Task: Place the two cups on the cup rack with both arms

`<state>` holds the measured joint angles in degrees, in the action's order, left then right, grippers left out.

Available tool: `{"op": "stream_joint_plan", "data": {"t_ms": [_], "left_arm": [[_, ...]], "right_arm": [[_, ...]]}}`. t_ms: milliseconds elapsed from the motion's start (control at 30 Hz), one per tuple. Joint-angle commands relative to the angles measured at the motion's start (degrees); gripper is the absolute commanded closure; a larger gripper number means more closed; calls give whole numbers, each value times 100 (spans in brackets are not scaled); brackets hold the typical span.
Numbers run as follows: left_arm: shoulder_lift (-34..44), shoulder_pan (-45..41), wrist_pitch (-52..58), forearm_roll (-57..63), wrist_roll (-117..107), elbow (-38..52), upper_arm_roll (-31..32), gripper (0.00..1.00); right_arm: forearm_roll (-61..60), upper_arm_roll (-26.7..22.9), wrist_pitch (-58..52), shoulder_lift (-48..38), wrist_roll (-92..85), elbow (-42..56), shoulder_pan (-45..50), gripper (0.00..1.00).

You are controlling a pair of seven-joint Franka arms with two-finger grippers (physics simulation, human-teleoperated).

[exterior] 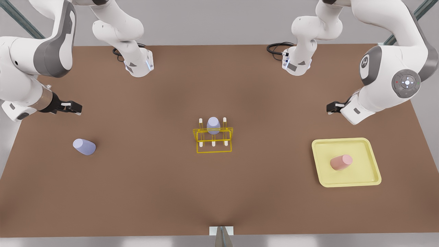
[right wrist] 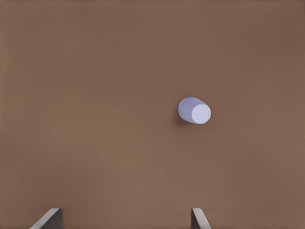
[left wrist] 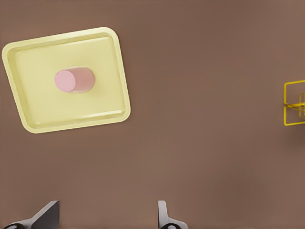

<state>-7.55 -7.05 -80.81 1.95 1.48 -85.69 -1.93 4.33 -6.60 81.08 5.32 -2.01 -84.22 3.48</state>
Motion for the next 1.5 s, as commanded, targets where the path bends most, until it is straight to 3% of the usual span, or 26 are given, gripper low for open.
{"op": "stream_joint_plan", "data": {"t_ms": [0,100,167,267,367,533,633,867,1200,1467], "left_arm": [[-1,-16,-23,7,283,0,-1,0],[-624,28,-58,16,318,456,-413,0],[-1450,344,-1093,16,370,808,-458,0],[-2655,520,-1516,7,485,1828,-458,0],[-3139,547,-2105,-63,951,1811,-431,0],[-3262,845,-2712,-300,1021,1530,-440,0],[-3332,977,-3037,-300,1056,1239,-449,0],[-3358,1171,-3565,-292,1707,642,-449,0],[-3235,1215,-4241,-292,1689,-211,-467,0],[-3279,1223,-4250,-292,1663,-316,-475,0]], "right_arm": [[-2,-8,57,-5,-115,2,3,0],[-2,-17,75,66,-133,20,39,0],[174,-61,39,846,-816,344,-49,0],[113,-52,346,2192,-1741,1461,-532,0],[-37,-43,1067,2667,-2409,1382,-849,0],[-380,-35,1929,2949,-3367,952,-1297,0],[-432,-17,2887,2615,-3929,29,-1350,0],[-362,-61,3775,2070,-4106,-1202,-1368,0],[-450,-79,4873,1973,-3736,-2125,-1684,0],[-529,-79,5269,2043,-3394,-2511,-1719,0]]}}
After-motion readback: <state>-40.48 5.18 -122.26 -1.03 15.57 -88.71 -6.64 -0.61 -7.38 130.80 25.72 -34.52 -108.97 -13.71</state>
